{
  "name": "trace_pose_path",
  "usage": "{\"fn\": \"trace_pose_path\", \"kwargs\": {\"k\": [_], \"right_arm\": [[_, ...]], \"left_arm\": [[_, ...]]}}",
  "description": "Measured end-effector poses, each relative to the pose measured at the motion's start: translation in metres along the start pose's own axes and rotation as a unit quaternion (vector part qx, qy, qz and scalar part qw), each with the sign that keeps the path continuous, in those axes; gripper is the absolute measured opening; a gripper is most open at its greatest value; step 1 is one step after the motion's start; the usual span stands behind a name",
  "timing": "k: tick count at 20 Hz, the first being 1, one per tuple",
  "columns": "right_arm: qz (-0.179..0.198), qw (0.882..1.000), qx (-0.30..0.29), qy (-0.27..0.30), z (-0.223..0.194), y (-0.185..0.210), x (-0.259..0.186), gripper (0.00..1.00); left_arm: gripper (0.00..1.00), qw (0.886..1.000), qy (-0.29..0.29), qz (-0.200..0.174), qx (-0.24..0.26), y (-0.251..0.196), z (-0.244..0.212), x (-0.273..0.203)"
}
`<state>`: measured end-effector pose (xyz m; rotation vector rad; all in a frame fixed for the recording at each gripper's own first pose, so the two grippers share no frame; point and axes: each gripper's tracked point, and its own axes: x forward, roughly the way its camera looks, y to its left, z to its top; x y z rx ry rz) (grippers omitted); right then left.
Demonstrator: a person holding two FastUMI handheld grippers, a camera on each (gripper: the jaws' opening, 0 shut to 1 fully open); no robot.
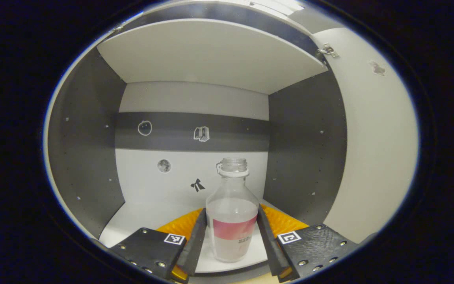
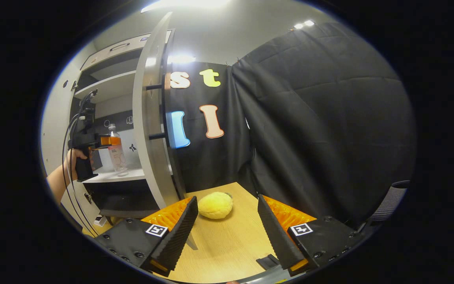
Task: Grasp the bottle in the cabinet with the left hand and place it on the coaster, then close the right door with the right hand and the left door with the left hand.
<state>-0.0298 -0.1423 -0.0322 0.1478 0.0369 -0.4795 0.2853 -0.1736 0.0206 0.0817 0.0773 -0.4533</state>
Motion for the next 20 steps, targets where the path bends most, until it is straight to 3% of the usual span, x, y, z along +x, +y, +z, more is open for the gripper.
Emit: {"fn": "trace_pose_path", "kwargs": {"k": [3, 4, 6, 7, 8, 9, 11, 12, 20], "right_arm": [[0.006, 1.0, 0.003, -0.005, 0.002, 0.003, 0.001, 0.97], [0.009, 1.0, 0.005, -0.005, 0.003, 0.005, 0.002, 0.96], [0.016, 1.0, 0.006, -0.008, 0.004, 0.009, 0.002, 0.97], [0.019, 1.0, 0.005, -0.011, 0.004, 0.01, 0.001, 0.97], [0.021, 1.0, 0.006, -0.012, 0.005, 0.011, 0.001, 0.93], [0.025, 1.0, 0.008, -0.012, 0.005, 0.013, 0.002, 0.96], [0.035, 0.999, 0.015, -0.006, 0.002, 0.016, 0.002, 0.96], [0.039, 0.999, 0.017, -0.003, 0.001, 0.018, 0.001, 0.97], [0.051, 0.999, 0.012, 0.002, 0.0, 0.014, 0.007, 0.97]], "left_arm": [[0.7, 1.0, -0.015, -0.002, -0.006, -0.002, 0.015, -0.029], [0.77, 1.0, -0.017, -0.001, -0.008, -0.002, 0.017, -0.038], [0.77, 1.0, -0.02, 0.0, -0.013, 0.0, 0.02, -0.056], [0.7, 1.0, -0.021, 0.0, -0.014, 0.002, 0.019, -0.065], [0.7, 1.0, -0.023, 0.002, -0.012, 0.004, 0.019, -0.074], [0.77, 1.0, -0.023, 0.004, -0.01, 0.006, 0.019, -0.081], [0.77, 1.0, -0.025, 0.008, -0.004, 0.01, 0.015, -0.098], [0.7, 1.0, -0.025, 0.01, -0.001, 0.011, 0.013, -0.108], [0.7, 0.999, -0.034, 0.016, 0.025, 0.015, -0.02, -0.176]]}}
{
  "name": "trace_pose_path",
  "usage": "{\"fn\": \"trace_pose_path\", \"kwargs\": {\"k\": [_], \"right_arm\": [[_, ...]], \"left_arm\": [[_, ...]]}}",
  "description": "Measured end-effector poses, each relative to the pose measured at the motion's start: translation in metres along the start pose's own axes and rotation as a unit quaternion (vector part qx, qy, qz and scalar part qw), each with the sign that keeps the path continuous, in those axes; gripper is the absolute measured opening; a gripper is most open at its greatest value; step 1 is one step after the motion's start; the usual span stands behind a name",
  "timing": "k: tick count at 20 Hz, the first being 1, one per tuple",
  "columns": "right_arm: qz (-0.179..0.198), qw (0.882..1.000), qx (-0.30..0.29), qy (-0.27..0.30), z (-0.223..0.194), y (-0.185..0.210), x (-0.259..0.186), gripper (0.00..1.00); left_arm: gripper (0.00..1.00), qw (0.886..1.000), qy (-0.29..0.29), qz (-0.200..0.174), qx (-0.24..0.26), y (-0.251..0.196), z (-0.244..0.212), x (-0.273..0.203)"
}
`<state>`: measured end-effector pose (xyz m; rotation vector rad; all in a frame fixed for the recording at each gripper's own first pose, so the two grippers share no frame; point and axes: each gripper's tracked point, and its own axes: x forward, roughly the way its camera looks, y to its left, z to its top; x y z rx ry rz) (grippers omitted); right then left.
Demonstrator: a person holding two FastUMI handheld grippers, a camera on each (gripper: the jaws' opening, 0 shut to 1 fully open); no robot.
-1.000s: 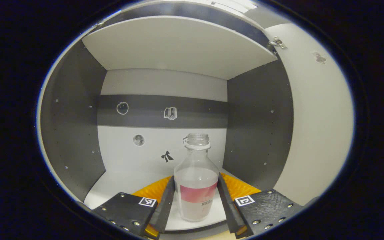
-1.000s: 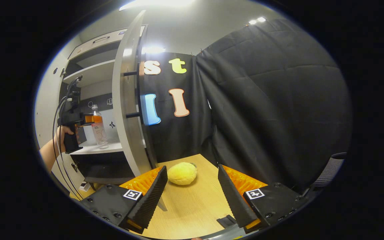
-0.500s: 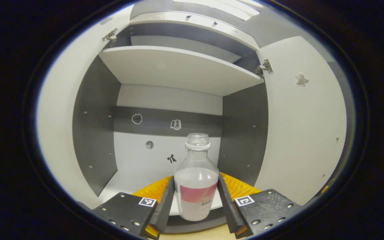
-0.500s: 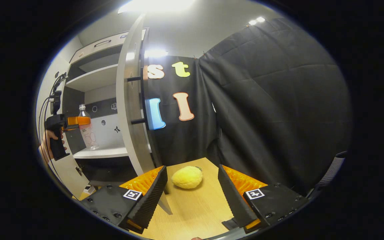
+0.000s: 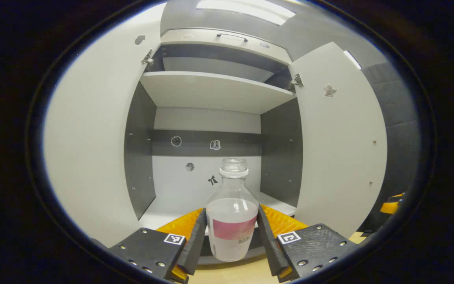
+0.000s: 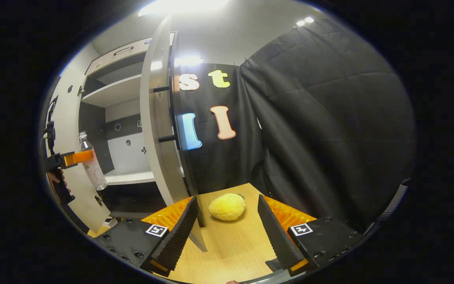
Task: Grasp the bottle in the cabinet with the left hand and place it on the coaster, then close the right door with the right hand and the left door with the left hand.
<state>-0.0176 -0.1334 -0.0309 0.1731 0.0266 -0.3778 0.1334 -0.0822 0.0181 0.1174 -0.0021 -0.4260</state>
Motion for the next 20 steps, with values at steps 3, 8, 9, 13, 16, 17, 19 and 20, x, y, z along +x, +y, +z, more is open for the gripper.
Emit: {"fn": "trace_pose_path", "kwargs": {"k": [3, 8, 9, 13, 16, 17, 19, 20], "right_arm": [[0.001, 1.0, -0.001, -0.004, 0.003, -0.003, 0.002, 0.97], [0.007, 1.0, -0.007, -0.005, 0.007, -0.004, 0.003, 0.97], [0.008, 1.0, -0.009, -0.005, 0.006, -0.005, 0.003, 0.93], [0.011, 1.0, -0.02, -0.004, 0.008, -0.003, 0.003, 0.97], [0.011, 1.0, -0.025, -0.005, 0.012, -0.001, 0.006, 0.97], [0.011, 1.0, -0.024, -0.004, 0.011, -0.001, 0.006, 0.97], [0.011, 1.0, -0.017, 0.004, 0.01, -0.001, 0.008, 0.97], [0.009, 1.0, -0.017, 0.007, 0.01, -0.003, 0.009, 0.97]], "left_arm": [[0.74, 1.0, 0.013, -0.004, -0.008, -0.004, -0.024, -0.025], [0.7, 0.999, 0.035, -0.015, -0.033, -0.013, -0.077, -0.061], [0.7, 0.998, 0.043, -0.018, -0.037, -0.016, -0.089, -0.068], [0.7, 0.996, 0.073, -0.017, -0.056, -0.03, -0.138, -0.096], [0.7, 0.994, 0.088, -0.01, -0.067, -0.039, -0.17, -0.113], [0.7, 0.993, 0.091, -0.007, -0.068, -0.041, -0.18, -0.118], [0.7, 0.993, 0.096, -0.004, -0.069, -0.047, -0.199, -0.127], [0.7, 0.993, 0.098, -0.003, -0.066, -0.05, -0.209, -0.131]]}}
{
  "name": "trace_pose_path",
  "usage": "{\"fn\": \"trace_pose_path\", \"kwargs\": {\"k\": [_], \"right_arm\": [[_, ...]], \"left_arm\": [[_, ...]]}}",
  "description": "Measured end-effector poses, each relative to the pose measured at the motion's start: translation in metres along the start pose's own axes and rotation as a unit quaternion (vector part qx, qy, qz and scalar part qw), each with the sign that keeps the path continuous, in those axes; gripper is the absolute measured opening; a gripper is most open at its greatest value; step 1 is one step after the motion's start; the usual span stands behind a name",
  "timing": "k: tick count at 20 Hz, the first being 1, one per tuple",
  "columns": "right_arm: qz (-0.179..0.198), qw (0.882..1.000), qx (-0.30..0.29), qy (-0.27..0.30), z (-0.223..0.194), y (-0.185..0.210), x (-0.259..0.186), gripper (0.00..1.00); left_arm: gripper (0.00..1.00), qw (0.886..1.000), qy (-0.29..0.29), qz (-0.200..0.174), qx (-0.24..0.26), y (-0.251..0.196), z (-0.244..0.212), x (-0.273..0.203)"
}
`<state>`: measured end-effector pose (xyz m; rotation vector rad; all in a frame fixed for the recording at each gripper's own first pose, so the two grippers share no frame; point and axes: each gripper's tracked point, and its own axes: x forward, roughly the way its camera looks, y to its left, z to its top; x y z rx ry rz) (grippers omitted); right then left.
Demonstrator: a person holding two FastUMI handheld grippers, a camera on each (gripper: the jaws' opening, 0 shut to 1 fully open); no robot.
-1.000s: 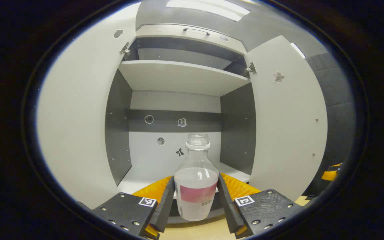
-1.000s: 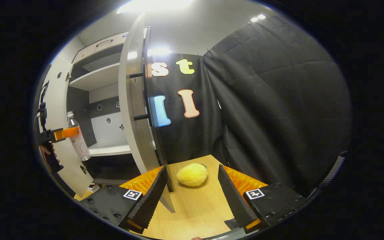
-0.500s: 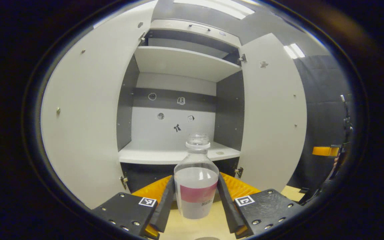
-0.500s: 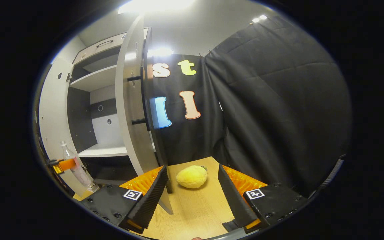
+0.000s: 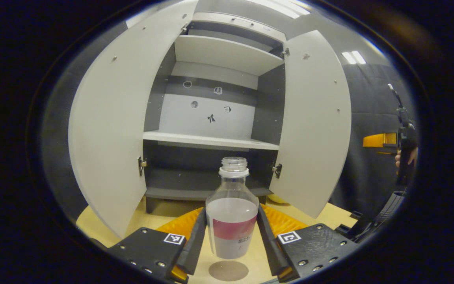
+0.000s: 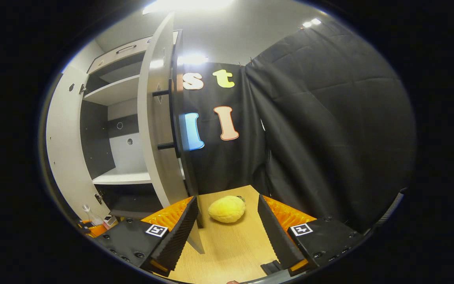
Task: Grasp the bottle in the cabinet with the left hand and place it on the coaster, then close the right door with the right hand and the left door with the left hand.
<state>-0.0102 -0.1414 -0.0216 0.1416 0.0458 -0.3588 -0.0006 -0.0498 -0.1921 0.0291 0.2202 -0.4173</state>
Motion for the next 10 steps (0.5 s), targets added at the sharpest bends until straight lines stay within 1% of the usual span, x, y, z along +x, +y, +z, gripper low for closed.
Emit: {"fn": "trace_pose_path", "kwargs": {"k": [2, 3, 6, 8, 10], "right_arm": [[-0.015, 1.0, 0.009, 0.008, 0.001, -0.01, 0.004, 0.97], [-0.023, 1.0, 0.015, 0.01, 0.002, -0.015, 0.005, 0.97], [-0.043, 0.999, -0.002, 0.014, 0.004, -0.031, 0.012, 0.97], [-0.049, 0.999, -0.003, 0.023, 0.004, -0.036, 0.017, 0.97], [-0.055, 0.998, 0.005, 0.03, 0.004, -0.04, 0.021, 0.97]], "left_arm": [[0.7, 1.0, 0.008, 0.0, 0.008, -0.002, -0.02, 0.001], [0.7, 1.0, 0.009, -0.006, 0.013, -0.006, -0.029, 0.0], [0.7, 0.999, 0.012, -0.019, 0.026, -0.012, -0.054, 0.002], [0.7, 0.999, 0.013, -0.025, 0.027, -0.014, -0.068, 0.004], [0.7, 0.999, 0.02, -0.024, 0.039, -0.017, -0.083, 0.006]]}}
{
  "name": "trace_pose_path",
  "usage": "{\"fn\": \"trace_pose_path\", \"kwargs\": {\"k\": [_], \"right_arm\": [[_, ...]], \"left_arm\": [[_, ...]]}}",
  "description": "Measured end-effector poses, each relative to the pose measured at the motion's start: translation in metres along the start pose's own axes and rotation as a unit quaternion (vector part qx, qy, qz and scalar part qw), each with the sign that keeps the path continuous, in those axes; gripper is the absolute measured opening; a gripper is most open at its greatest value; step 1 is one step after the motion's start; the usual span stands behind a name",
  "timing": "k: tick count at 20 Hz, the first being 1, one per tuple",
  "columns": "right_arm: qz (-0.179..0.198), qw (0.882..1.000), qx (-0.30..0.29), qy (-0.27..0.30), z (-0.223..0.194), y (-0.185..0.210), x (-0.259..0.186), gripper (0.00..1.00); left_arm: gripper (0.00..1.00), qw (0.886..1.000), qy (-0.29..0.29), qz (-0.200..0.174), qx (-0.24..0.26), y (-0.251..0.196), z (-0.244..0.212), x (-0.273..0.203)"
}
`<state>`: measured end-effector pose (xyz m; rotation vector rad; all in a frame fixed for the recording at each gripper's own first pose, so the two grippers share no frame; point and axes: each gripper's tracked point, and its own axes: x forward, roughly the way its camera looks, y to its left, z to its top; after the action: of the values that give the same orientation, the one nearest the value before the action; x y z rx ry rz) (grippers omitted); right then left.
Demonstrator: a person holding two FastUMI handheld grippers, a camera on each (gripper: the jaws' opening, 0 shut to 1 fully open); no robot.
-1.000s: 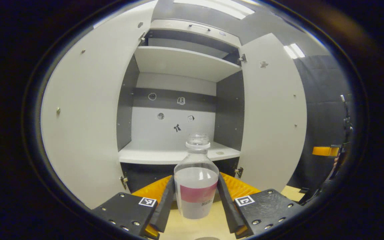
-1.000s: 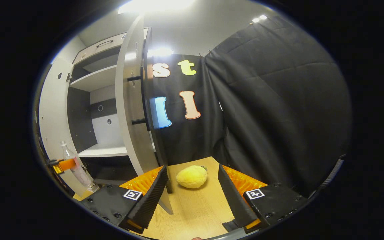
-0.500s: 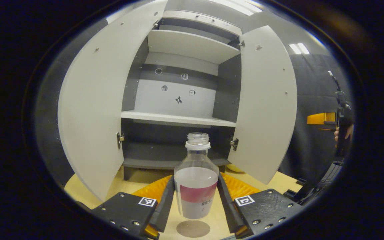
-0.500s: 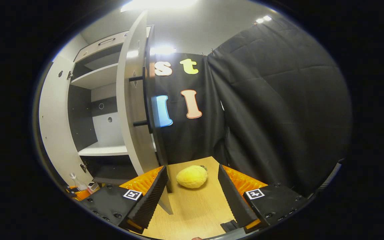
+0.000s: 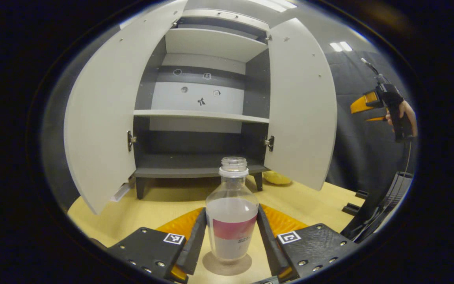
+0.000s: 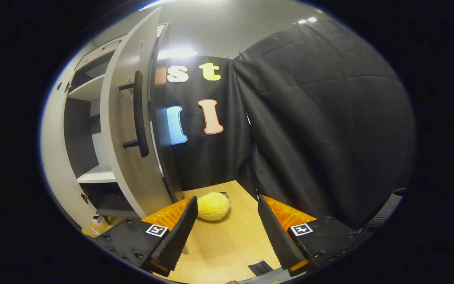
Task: Grasp the bottle in the cabinet with the left hand and place it on the coaster, then close the right door with the right hand and the left door with the left hand.
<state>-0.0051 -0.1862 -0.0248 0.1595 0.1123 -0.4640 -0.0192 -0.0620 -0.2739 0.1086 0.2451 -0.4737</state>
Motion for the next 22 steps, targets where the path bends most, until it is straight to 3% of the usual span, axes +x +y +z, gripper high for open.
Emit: {"fn": "trace_pose_path", "kwargs": {"k": [6, 7, 9, 10, 12, 14, 16, 17, 18, 22], "right_arm": [[-0.008, 0.999, 0.015, 0.028, -0.021, -0.006, 0.004, 0.97], [-0.008, 0.999, 0.015, 0.031, -0.024, -0.007, 0.003, 0.97], [-0.011, 0.999, 0.013, 0.034, -0.028, -0.011, 0.002, 0.97], [-0.014, 0.999, 0.013, 0.034, -0.028, -0.014, 0.001, 0.97], [-0.017, 0.999, 0.013, 0.035, -0.031, -0.019, 0.0, 0.97], [-0.021, 0.999, 0.013, 0.036, -0.033, -0.024, -0.002, 0.97], [-0.024, 0.999, 0.018, 0.038, -0.036, -0.029, 0.0, 0.97], [-0.025, 0.999, 0.018, 0.036, -0.036, -0.03, -0.001, 0.97], [-0.026, 0.999, 0.015, 0.034, -0.035, -0.033, -0.002, 0.97], [-0.024, 0.999, -0.014, 0.025, -0.029, -0.039, -0.003, 0.97]], "left_arm": [[0.7, 0.999, 0.023, 0.003, 0.033, -0.004, -0.033, -0.002], [0.74, 0.999, 0.02, 0.005, 0.035, -0.004, -0.032, -0.003], [0.71, 0.999, 0.026, 0.009, 0.034, -0.002, -0.036, -0.002], [0.64, 0.999, 0.032, 0.012, 0.036, -0.001, -0.037, -0.003], [0.78, 0.999, 0.041, 0.011, 0.033, -0.004, -0.038, -0.003], [0.98, 0.999, 0.038, 0.009, 0.029, -0.005, -0.025, -0.012], [0.95, 0.999, 0.033, 0.007, 0.027, -0.01, -0.01, -0.016], [1.0, 0.999, 0.032, 0.009, 0.024, -0.01, -0.001, -0.019], [0.95, 0.999, 0.029, 0.012, 0.022, -0.01, 0.011, -0.024], [0.95, 1.0, -0.006, 0.019, 0.004, -0.008, 0.079, -0.046]]}}
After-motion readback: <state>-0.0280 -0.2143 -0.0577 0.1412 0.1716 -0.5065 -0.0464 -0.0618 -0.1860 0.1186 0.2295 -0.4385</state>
